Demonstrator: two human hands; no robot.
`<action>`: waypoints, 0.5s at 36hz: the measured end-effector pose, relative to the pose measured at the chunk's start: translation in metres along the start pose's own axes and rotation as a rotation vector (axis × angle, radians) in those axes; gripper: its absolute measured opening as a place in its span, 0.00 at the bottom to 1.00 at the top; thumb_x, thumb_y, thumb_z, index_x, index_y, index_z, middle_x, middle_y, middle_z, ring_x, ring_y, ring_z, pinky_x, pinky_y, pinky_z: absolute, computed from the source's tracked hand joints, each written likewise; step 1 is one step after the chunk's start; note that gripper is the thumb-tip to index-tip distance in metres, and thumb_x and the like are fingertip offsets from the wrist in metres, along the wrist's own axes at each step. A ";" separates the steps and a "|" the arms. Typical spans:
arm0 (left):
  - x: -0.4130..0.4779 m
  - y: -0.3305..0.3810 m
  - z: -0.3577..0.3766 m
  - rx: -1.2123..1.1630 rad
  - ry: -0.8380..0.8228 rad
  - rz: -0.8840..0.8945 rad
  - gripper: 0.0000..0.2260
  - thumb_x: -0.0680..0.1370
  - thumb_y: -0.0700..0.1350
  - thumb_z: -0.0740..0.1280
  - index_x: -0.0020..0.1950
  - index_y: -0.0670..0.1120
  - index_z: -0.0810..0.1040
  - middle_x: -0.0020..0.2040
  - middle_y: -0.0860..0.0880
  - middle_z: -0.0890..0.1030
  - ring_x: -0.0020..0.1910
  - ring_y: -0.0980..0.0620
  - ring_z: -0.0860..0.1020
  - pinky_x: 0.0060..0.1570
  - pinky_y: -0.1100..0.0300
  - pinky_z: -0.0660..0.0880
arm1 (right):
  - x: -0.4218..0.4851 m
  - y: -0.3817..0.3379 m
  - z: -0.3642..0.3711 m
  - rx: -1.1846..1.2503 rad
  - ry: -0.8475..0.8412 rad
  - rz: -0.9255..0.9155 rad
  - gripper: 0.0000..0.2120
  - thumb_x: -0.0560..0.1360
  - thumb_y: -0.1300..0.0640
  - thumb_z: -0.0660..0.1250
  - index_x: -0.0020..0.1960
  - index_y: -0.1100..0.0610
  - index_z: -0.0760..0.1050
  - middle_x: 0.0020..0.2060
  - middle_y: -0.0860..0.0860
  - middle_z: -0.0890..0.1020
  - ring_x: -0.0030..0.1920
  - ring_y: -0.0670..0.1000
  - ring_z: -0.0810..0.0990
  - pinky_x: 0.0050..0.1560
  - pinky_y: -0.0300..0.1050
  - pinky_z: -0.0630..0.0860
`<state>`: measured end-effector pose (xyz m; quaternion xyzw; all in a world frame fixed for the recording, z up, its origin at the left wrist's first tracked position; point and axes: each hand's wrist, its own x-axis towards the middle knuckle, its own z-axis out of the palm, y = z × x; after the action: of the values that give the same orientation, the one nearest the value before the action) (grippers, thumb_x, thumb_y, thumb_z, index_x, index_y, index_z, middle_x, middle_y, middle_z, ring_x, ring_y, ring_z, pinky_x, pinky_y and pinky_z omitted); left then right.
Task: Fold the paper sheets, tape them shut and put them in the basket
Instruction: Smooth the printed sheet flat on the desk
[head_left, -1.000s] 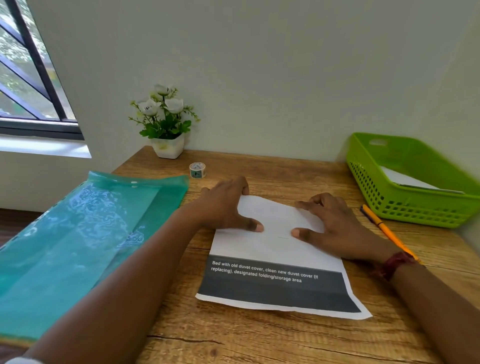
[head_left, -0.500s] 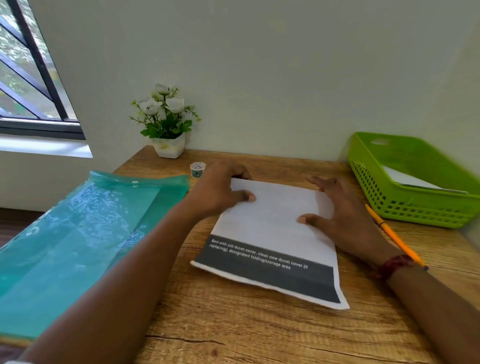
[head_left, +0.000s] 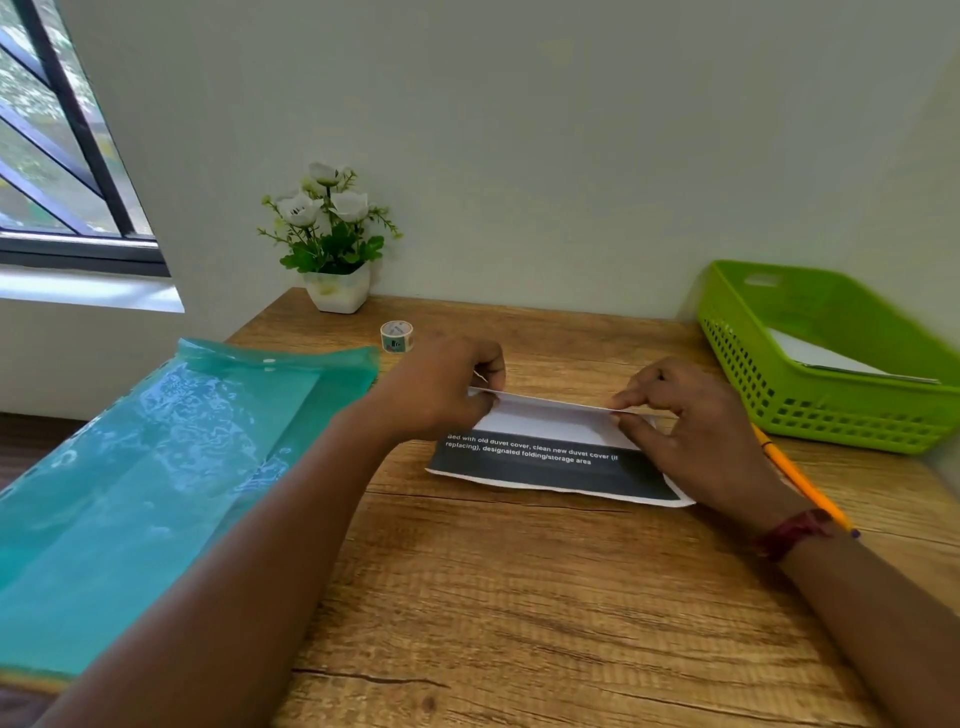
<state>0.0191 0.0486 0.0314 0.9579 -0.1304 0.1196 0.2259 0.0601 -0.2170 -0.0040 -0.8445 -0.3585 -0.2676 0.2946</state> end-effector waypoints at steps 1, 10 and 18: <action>0.000 0.000 0.001 0.017 -0.020 0.004 0.06 0.74 0.40 0.72 0.48 0.47 0.80 0.48 0.55 0.82 0.48 0.59 0.79 0.53 0.59 0.76 | 0.000 0.001 0.001 -0.012 -0.024 0.004 0.11 0.69 0.64 0.76 0.46 0.50 0.83 0.43 0.46 0.80 0.45 0.43 0.77 0.47 0.33 0.71; -0.002 0.005 0.004 0.165 -0.226 -0.046 0.12 0.78 0.47 0.69 0.59 0.55 0.72 0.59 0.53 0.76 0.56 0.54 0.70 0.55 0.58 0.69 | -0.004 0.006 0.004 -0.142 -0.247 0.109 0.13 0.76 0.55 0.70 0.61 0.53 0.81 0.58 0.47 0.83 0.58 0.49 0.80 0.57 0.39 0.71; -0.002 0.012 0.011 0.238 -0.347 -0.063 0.24 0.79 0.55 0.66 0.74 0.53 0.66 0.72 0.50 0.70 0.69 0.49 0.67 0.66 0.54 0.66 | -0.006 -0.002 0.004 -0.218 -0.673 0.189 0.36 0.77 0.34 0.47 0.79 0.52 0.56 0.78 0.48 0.57 0.77 0.46 0.55 0.77 0.46 0.54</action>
<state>0.0155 0.0336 0.0257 0.9877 -0.1221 -0.0397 0.0889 0.0559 -0.2159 -0.0101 -0.9410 -0.3252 0.0169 0.0920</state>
